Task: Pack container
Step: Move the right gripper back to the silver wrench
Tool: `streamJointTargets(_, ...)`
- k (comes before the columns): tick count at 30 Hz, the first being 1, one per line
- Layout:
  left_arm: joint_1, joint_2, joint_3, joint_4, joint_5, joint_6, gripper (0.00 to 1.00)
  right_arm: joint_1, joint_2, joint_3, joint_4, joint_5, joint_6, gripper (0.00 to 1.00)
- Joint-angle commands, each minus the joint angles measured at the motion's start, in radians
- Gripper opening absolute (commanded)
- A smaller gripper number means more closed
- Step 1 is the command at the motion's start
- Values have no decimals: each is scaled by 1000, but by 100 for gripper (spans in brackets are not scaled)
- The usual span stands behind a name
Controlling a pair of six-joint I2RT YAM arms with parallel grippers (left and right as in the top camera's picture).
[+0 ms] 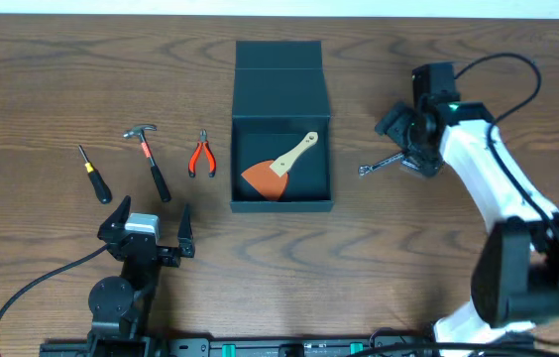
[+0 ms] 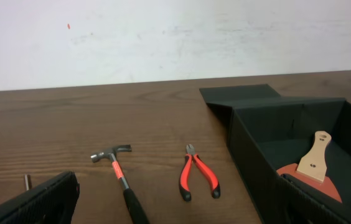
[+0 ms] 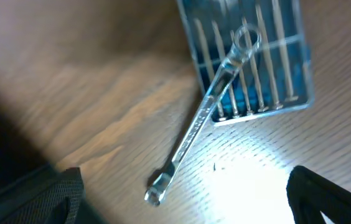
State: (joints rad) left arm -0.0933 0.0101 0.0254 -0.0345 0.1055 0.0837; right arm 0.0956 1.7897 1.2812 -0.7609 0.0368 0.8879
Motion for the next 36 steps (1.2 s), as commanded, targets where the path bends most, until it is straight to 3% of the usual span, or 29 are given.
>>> streamJointTargets(1, -1, -6, -21, -27, 21, 10, 98, 18, 63, -2, 19, 12, 99, 95)
streamJointTargets(27, -1, -6, -21, -27, 21, 10, 98, 88, 219, -3, 156, 73, 111, 76)
streamJointTargets(30, -1, -6, -21, -27, 22, 10, 99, 88, 226, -3, 164, 73, 111, 70)
streamJointTargets(36, -1, -6, -21, -27, 22, 10, 98, 88, 227, -5, 167, 80, 128, 48)
